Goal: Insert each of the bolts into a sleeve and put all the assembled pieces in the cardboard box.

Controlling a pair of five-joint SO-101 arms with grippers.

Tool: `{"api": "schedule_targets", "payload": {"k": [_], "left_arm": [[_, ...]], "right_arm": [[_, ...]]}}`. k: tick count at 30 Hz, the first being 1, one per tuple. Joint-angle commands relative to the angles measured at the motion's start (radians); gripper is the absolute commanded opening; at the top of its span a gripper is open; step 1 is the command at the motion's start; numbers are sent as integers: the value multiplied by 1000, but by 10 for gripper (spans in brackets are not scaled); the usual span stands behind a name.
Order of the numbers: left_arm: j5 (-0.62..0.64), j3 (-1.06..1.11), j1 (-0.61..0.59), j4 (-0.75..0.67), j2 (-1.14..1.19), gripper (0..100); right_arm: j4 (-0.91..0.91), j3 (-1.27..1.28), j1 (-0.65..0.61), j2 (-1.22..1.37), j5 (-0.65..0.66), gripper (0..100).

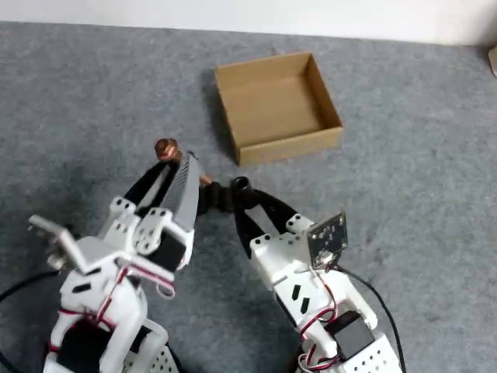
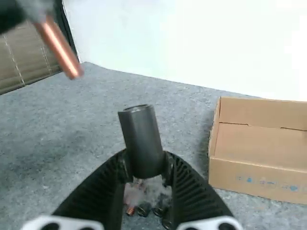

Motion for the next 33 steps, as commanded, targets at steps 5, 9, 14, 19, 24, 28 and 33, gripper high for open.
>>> {"api": "schedule_targets", "payload": {"k": [5,9,14,19,24,28,33], "left_arm": [[17,61,35,-54,-12,4],[20,61,87,-52,-12,4],[75,61,97,-57,-12,4],[72,84,90,-41,-13,4],[72,130,91,-51,-13,4],[72,134,93,-48,-13,4],[72,104,91,-44,-13,4]], "right_arm": [[-33,-7,-8,-12,12,5],[-36,24,-8,-12,17,5],[-36,33,-94,-12,115,5],[-36,33,-110,-13,129,5],[-38,27,-70,-13,129,5],[-38,25,-67,-13,129,5],[-81,35,-67,-12,130,5]]}}
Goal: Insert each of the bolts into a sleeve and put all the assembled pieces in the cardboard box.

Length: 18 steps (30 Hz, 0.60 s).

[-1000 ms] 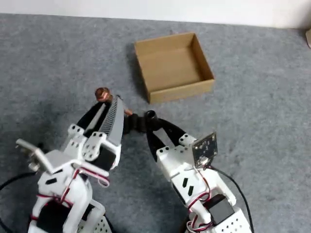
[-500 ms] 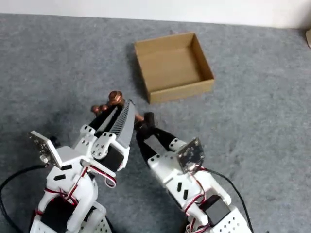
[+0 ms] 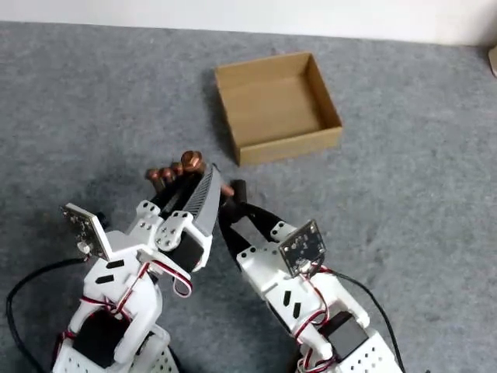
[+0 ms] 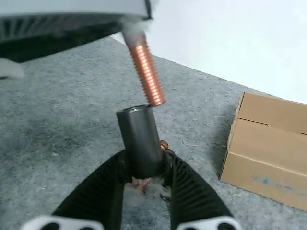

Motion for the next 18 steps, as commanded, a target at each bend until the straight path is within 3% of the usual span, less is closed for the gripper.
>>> {"api": "schedule_targets", "payload": {"k": [1,18], "left_arm": [[-2,-47,13,-17,-12,4],[-2,-134,13,34,-12,4]], "right_arm": [[-82,-2,21,-13,12,5],[-85,18,21,-13,12,5]]}}
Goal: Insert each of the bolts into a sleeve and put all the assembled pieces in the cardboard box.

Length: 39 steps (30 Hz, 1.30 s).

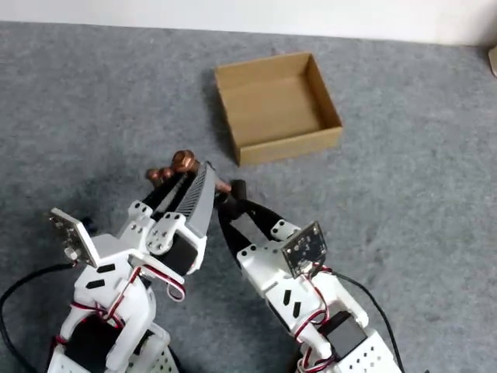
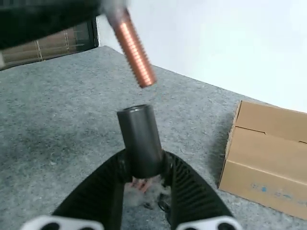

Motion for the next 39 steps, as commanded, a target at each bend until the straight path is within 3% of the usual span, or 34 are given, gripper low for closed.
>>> {"api": "schedule_targets", "payload": {"k": [1,15,22,39], "left_arm": [[0,-70,16,3,-7,4],[3,-51,22,94,-7,4],[0,-18,21,87,-7,4],[-2,90,22,77,-7,4]], "right_arm": [[-38,-7,15,-12,12,5],[-38,-12,73,-12,12,5],[-38,-5,-10,-12,12,5],[-38,-5,-8,-12,12,5]]}}
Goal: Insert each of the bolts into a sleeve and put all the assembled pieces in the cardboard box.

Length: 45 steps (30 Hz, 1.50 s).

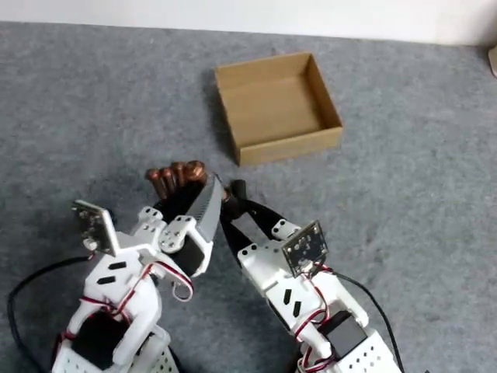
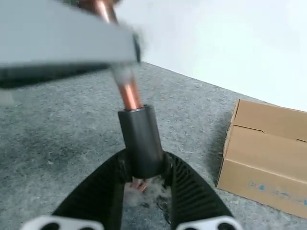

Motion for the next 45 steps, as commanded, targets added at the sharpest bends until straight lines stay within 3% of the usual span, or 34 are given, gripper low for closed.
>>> {"api": "schedule_targets", "payload": {"k": [1,8,16,18,22,24,32,38,42,45], "left_arm": [[-2,30,8,-18,-7,4],[-3,128,12,-20,-5,4],[0,77,-28,-20,-7,26],[-2,77,-28,-15,-7,120],[-2,79,-24,49,-5,436],[-2,73,2,87,-5,520],[46,39,38,115,-7,429],[84,-156,38,124,-7,394],[103,-217,38,249,-7,321],[9,-182,-16,342,-7,198]], "right_arm": [[-38,-5,-10,-12,15,5],[-38,-12,30,-13,58,5],[-38,-13,36,-13,60,5],[-38,-13,36,-13,60,5],[-38,-12,36,-13,60,5],[-38,-12,36,-13,60,5],[-38,-5,36,-13,60,5],[-38,-5,36,-13,60,5],[-38,-5,36,-13,60,5],[-38,-5,36,-12,58,5]]}}
